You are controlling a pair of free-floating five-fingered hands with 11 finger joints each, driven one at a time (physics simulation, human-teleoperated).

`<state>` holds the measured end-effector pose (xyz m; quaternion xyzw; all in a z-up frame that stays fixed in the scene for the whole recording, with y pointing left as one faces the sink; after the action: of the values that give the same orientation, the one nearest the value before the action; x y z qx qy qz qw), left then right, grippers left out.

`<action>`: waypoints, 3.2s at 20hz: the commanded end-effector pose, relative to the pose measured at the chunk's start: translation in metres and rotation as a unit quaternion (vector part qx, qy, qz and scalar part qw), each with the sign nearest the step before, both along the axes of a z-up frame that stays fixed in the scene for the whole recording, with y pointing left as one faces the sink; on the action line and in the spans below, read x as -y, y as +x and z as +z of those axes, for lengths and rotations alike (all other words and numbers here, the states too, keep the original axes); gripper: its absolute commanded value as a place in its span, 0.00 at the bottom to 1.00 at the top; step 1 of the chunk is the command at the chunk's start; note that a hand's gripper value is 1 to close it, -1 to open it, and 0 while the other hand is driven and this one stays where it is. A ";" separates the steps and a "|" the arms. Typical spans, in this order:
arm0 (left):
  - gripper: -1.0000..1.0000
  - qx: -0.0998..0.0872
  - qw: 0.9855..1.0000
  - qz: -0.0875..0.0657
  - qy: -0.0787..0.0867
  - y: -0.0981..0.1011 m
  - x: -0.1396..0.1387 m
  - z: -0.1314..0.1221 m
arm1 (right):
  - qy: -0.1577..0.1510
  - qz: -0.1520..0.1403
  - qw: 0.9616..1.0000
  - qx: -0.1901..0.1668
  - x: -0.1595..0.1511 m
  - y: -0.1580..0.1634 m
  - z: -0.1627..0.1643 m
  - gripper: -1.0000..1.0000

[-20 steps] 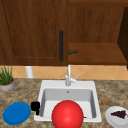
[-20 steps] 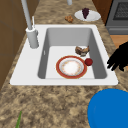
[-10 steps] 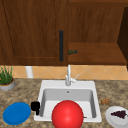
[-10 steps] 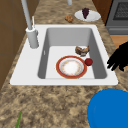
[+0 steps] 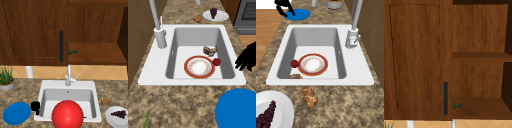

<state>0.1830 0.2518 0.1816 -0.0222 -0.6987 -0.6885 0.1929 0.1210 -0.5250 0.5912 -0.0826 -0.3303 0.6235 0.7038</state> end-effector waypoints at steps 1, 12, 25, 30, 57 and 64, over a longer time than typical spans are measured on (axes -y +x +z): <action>0.50 0.000 1.000 0.000 0.000 0.000 0.000 0.000 | 0.014 0.007 1.000 0.000 -0.023 -0.015 -0.003 0.00; 0.50 0.000 1.000 0.000 0.000 0.000 0.000 0.000 | -0.063 -0.038 0.997 -0.015 -0.093 0.000 -0.012 0.00; 0.50 0.000 1.000 0.000 0.000 0.000 0.000 0.000 | -0.146 -0.078 0.986 -0.032 -0.174 0.032 -0.047 0.00; 0.50 0.000 1.000 0.000 0.000 0.000 0.000 0.000 | -0.176 -0.105 0.978 -0.035 -0.194 0.056 -0.059 0.00; 0.50 0.000 1.000 0.000 0.000 0.000 0.000 0.000 | -0.213 -0.122 0.968 -0.057 -0.249 0.187 -0.091 0.00; 0.50 0.000 1.000 0.000 0.000 0.000 0.000 0.000 | -0.234 -0.132 0.961 -0.062 -0.261 0.221 -0.098 0.00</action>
<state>0.1830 0.2518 0.1816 -0.0222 -0.6987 -0.6885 0.1929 0.3199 -0.2736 0.4971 -0.2440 -0.1233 0.6090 0.7446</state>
